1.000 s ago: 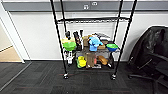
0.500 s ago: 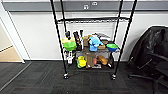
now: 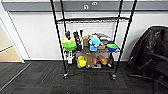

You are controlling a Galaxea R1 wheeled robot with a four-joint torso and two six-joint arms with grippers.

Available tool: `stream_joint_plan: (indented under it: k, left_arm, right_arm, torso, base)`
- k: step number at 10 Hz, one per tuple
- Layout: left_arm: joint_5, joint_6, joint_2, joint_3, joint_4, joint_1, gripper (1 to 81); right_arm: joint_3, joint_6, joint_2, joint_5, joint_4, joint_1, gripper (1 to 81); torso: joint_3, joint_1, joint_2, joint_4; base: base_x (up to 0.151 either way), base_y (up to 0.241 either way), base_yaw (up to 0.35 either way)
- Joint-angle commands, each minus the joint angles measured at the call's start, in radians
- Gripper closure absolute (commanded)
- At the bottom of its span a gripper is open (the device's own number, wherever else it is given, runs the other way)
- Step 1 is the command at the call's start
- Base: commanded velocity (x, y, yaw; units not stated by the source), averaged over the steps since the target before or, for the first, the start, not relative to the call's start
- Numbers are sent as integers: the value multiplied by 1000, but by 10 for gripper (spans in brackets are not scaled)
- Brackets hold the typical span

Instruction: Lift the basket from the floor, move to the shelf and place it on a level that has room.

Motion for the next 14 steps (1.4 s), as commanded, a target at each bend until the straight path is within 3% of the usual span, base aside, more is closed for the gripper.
stream_joint_plan:
  k: [1, 2, 4, 8, 9, 12, 14]
  left_arm:
    - [33, -4, -32, 72, -1, -142, 811]
    - [33, -4, -26, 72, 7, -148, 811]
    - [143, -3, 12, 3, -3, -182, 811]
    - [150, -3, -9, 56, -6, -183, 811]
    - [150, -3, -20, 77, -4, -183, 811]
    - [150, -3, -51, 145, 1, -188, 811]
    - [150, -3, -60, 162, 2, -190, 811]
  right_arm:
    - [189, 7, -107, -21, 117, 138, 811]
    - [245, 7, -145, -18, 130, 132, 811]
    - [355, 7, -224, 37, 159, 115, 811]
    - [417, 7, -286, 89, 197, 82, 811]
    - [423, 9, -289, 89, 200, 77, 811]
    - [450, 9, -309, 112, 222, 63, 811]
    - [474, 9, -322, 112, 230, 63, 811]
  torso:
    - [0, 0, 0, 0]
    - [0, 0, 0, 0]
    - [0, 0, 0, 0]
    - [0, 0, 0, 0]
    - [0, -64, 100, 0]
    - [0, -85, 133, 0]
    - [51, -126, 198, -85]
  base:
    - [0, 0, 0]
    - [0, 0, 0]
    - [0, 0, 0]
    - [0, 0, 0]
    - [0, 0, 0]
    - [0, 0, 0]
    - [0, 0, 0]
